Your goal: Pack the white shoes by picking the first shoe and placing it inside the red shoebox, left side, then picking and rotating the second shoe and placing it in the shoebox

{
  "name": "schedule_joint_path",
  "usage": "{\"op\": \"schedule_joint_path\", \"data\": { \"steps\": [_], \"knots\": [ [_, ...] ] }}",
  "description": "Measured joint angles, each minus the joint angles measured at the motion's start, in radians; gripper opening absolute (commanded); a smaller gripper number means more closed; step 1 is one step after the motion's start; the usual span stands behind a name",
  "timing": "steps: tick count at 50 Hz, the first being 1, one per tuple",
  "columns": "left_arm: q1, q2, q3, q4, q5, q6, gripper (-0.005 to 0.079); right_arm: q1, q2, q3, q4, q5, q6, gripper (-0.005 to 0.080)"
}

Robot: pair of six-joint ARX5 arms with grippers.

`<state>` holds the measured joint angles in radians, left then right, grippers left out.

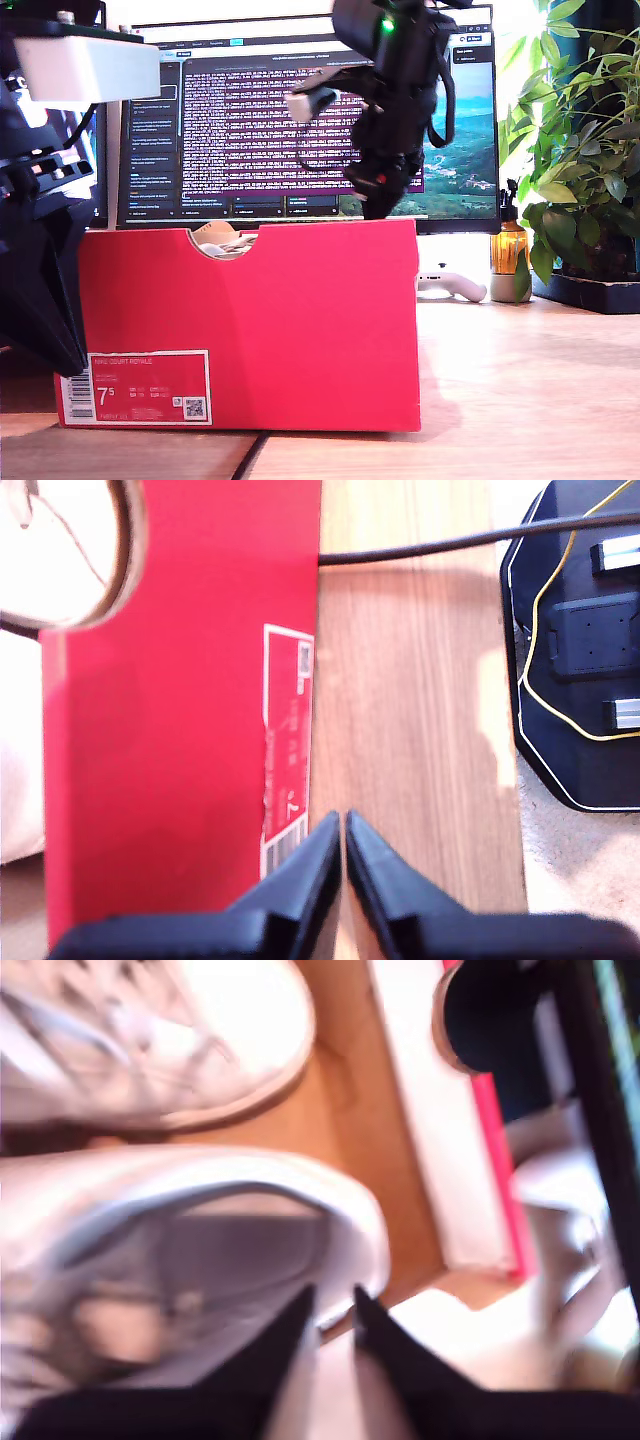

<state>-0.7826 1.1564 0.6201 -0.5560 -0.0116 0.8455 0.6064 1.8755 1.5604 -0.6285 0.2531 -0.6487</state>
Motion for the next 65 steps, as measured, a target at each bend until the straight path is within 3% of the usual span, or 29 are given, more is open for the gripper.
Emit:
{"op": "schedule_joint_path", "data": {
  "steps": [13, 22, 30, 35, 47, 53, 59, 65],
  "knots": [
    [0.000, -0.020, 0.000, -0.080, -0.092, -0.082, -0.0016, 0.002, -0.072, 0.044, -0.126, 0.008, 0.190, -0.0013],
    [-0.014, -0.175, 0.000, -0.155, -0.102, -0.161, -0.0016, -0.045, -0.093, 0.048, -0.196, 0.004, 0.288, -0.0013],
    [-0.015, -0.303, 0.001, -0.174, -0.096, -0.246, -0.0016, -0.118, -0.093, 0.048, -0.280, -0.134, 0.353, -0.0013],
    [0.010, -0.350, 0.001, -0.149, -0.065, -0.370, -0.0016, -0.178, -0.093, 0.048, -0.325, -0.230, 0.414, -0.0013],
    [0.228, -0.396, 0.001, -0.021, 0.117, -0.397, -0.0016, -0.308, -0.094, 0.045, -0.348, -0.245, 0.477, -0.0013],
    [0.374, -0.391, 0.001, 0.055, 0.248, -0.397, -0.0016, -0.345, -0.145, -0.036, -0.267, -0.244, 0.492, -0.0013],
    [0.521, -0.371, 0.001, 0.164, 0.382, -0.470, -0.0016, -0.364, -0.262, -0.194, -0.167, -0.244, 0.498, -0.0013],
    [0.618, -0.349, 0.001, 0.261, 0.485, -0.531, -0.0016, -0.386, -0.374, -0.330, -0.029, -0.243, 0.518, -0.0013]
  ]
}}
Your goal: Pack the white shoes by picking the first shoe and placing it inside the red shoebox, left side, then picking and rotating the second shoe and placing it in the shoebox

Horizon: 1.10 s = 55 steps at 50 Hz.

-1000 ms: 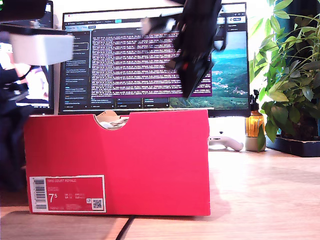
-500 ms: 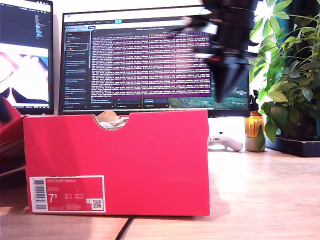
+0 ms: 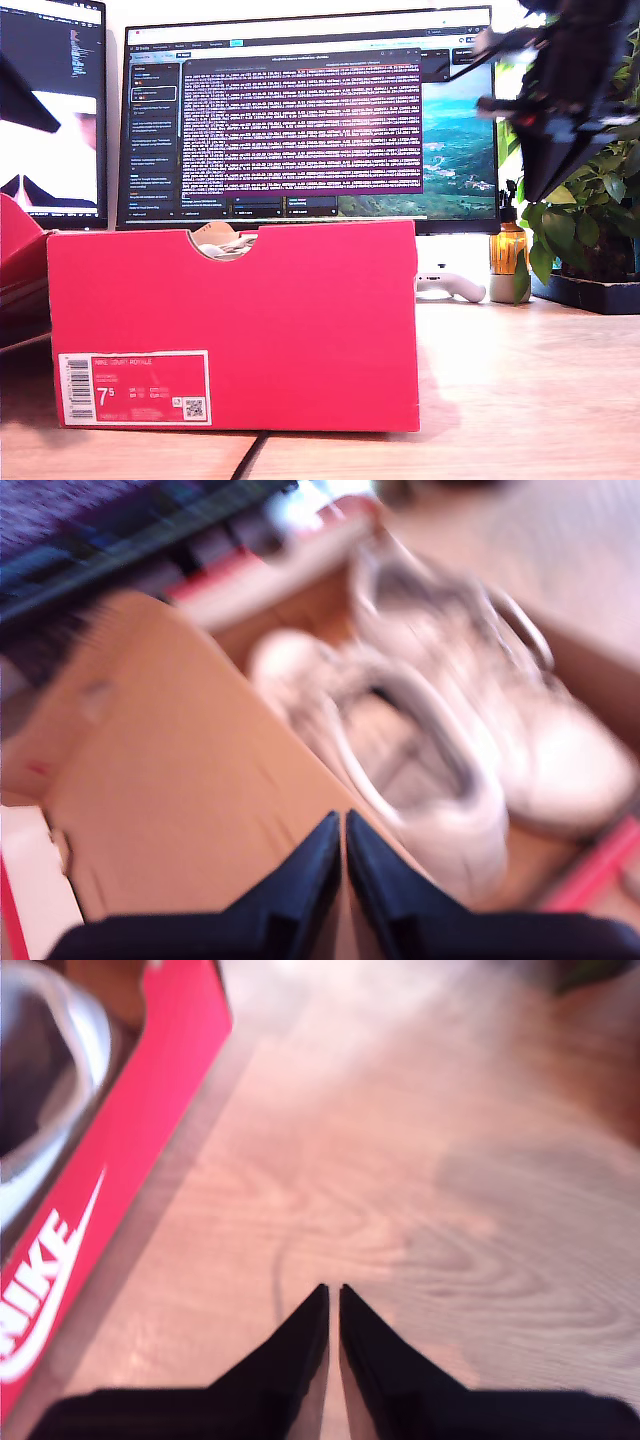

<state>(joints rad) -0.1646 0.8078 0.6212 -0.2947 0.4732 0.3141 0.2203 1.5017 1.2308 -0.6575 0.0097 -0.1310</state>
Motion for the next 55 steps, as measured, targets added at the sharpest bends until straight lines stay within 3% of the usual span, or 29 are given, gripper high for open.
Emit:
{"op": "schedule_joint_path", "data": {
  "steps": [6, 19, 30, 45, 55],
  "knots": [
    [0.043, 0.005, 0.000, 0.064, 0.039, -0.029, -0.0016, -0.039, -0.096, -0.142, 0.121, 0.000, 0.000, -0.0013],
    [0.061, 0.004, -0.033, 0.174, 0.038, -0.075, -0.0016, -0.170, -0.249, -0.455, 0.352, 0.001, 0.000, -0.0013],
    [0.064, -0.056, -0.200, 0.259, -0.057, -0.167, -0.0016, -0.215, -0.390, -0.605, 0.507, 0.007, 0.031, -0.0013],
    [0.064, -0.351, -0.323, 0.327, -0.279, -0.262, -0.0016, -0.221, -0.581, -0.833, 0.707, 0.080, 0.089, -0.0013],
    [0.064, -0.435, -0.452, 0.320, -0.296, -0.296, -0.0016, -0.221, -0.595, -0.930, 0.813, 0.083, 0.106, -0.0013]
  ]
}}
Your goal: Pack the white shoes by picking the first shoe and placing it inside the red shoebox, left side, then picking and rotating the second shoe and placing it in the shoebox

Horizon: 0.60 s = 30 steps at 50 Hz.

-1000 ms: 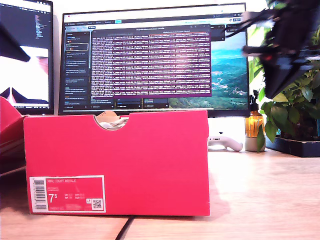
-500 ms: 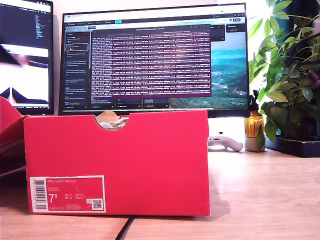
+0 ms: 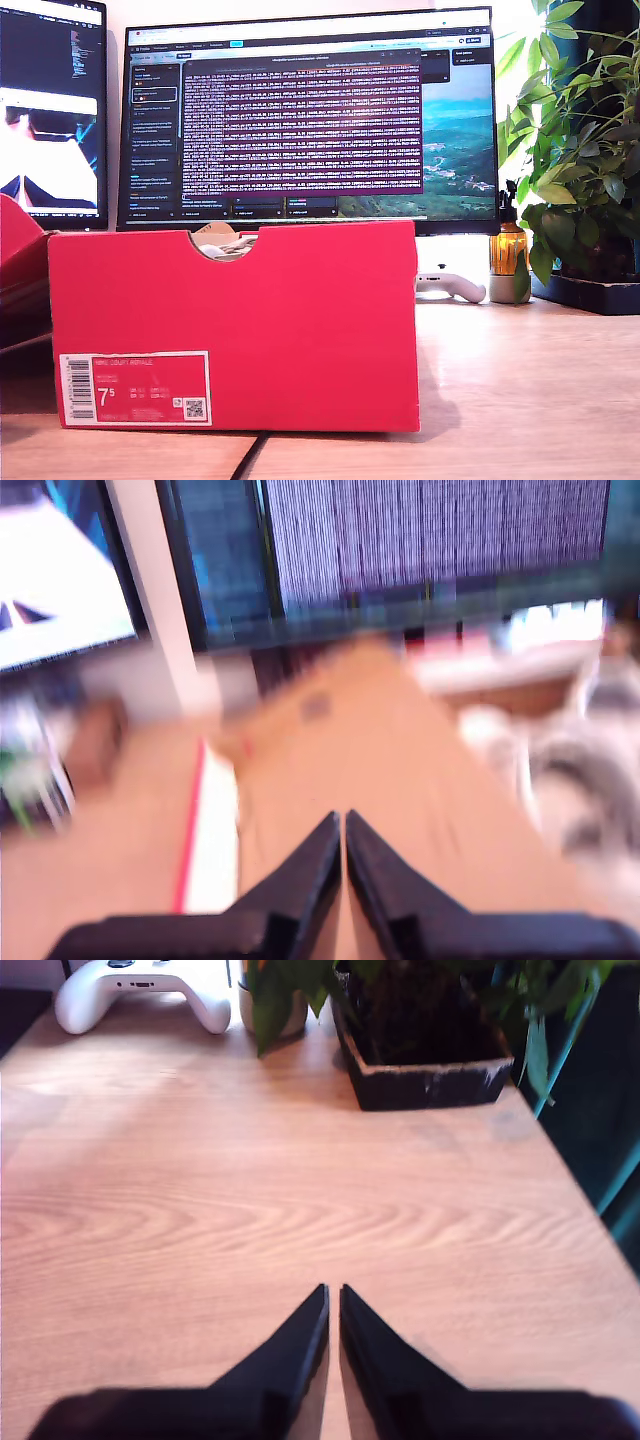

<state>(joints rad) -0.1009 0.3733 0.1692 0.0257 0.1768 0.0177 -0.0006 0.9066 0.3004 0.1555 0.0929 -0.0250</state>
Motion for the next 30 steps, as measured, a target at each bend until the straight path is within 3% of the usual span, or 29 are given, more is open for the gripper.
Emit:
{"op": "schedule_joint_path", "data": {
  "steps": [13, 30],
  "knots": [
    [0.000, -0.048, -0.045, -0.017, -0.005, -0.013, -0.0016, 0.000, -0.026, -0.140, 0.080, -0.012, 0.023, -0.0013],
    [0.000, -0.204, -0.127, -0.064, -0.052, -0.050, -0.0016, 0.000, -0.249, -0.208, 0.088, -0.016, 0.055, -0.0013]
  ]
}}
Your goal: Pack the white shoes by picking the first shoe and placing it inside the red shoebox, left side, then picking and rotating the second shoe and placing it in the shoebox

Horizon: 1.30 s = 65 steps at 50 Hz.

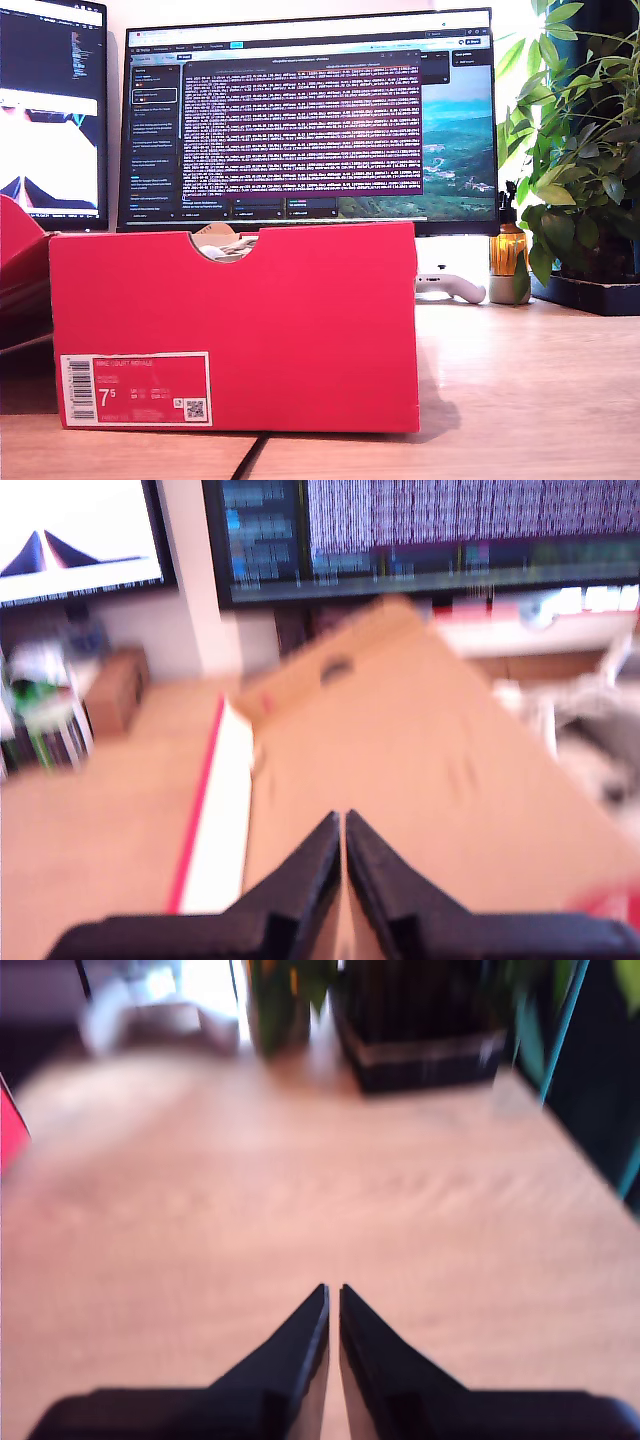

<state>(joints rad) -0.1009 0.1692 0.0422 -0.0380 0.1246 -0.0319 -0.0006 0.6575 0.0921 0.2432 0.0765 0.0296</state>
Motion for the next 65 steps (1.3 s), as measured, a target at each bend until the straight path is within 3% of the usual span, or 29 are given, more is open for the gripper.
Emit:
{"op": "schedule_joint_path", "data": {
  "steps": [13, 28, 48, 65],
  "knots": [
    [0.000, -0.179, -0.028, -0.082, -0.068, -0.013, -0.0016, 0.000, -0.162, -0.029, -0.052, -0.022, 0.000, -0.0013],
    [0.001, -0.173, -0.037, -0.105, -0.080, -0.014, -0.0016, 0.000, -0.343, -0.045, -0.076, -0.040, -0.002, -0.0013],
    [0.001, -0.173, -0.037, -0.114, -0.113, -0.014, -0.0016, 0.002, -0.645, -0.069, -0.380, -0.097, -0.027, -0.0013],
    [0.001, -0.173, -0.037, -0.152, -0.118, -0.014, -0.0016, 0.008, -0.650, -0.069, -0.416, -0.093, -0.007, -0.0013]
  ]
}}
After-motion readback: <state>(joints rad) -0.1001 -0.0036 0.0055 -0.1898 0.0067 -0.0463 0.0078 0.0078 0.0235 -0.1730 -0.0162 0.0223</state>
